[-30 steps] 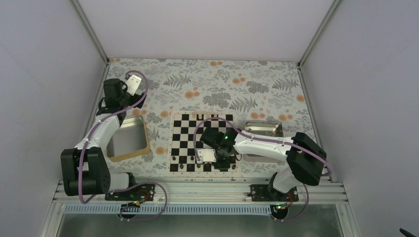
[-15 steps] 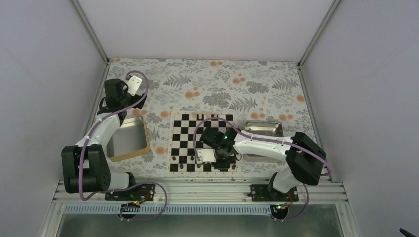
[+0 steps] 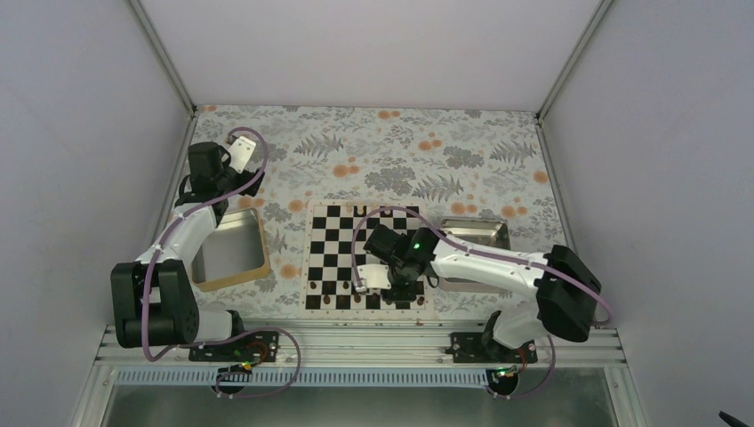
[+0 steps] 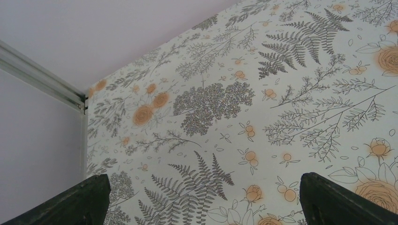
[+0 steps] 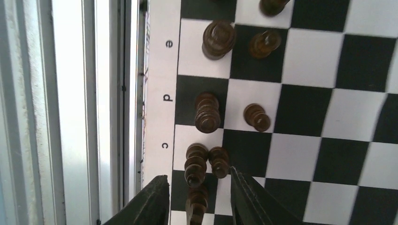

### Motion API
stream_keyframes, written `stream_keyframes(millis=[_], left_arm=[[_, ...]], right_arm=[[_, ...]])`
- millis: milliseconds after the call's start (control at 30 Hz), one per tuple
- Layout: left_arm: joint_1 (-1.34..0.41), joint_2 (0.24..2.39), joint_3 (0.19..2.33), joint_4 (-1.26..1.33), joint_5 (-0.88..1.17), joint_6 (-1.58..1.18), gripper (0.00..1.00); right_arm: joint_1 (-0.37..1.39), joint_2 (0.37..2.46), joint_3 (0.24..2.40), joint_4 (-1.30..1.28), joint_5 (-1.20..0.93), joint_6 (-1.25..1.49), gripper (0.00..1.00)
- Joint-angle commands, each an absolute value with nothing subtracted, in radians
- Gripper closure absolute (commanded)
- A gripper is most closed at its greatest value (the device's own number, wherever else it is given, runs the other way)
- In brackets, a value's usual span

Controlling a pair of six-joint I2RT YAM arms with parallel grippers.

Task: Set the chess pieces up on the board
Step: Adjust the chess piece on the chessboard.

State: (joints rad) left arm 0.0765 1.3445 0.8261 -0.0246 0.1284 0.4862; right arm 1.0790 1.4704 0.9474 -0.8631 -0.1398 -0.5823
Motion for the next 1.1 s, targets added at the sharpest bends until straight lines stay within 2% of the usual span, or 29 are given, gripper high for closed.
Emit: stream_keyframes(millis=[0, 467, 1067], left_arm=[[0.083, 1.347, 0.843, -0.022, 0.151, 0.492, 0.00], [0.082, 1.358, 0.838, -0.017, 0.143, 0.496, 0.00], [0.083, 1.380, 0.833, -0.010, 0.130, 0.508, 0.00]], right_arm=[[1.072, 1.403, 0.982, -0.880, -0.152, -0.586, 0.64], [0.967, 1.462, 0.960, -0.856, -0.159, -0.665, 0.72], [0.949, 1.581, 0.976, -0.843, -0.207, -0.732, 0.74]])
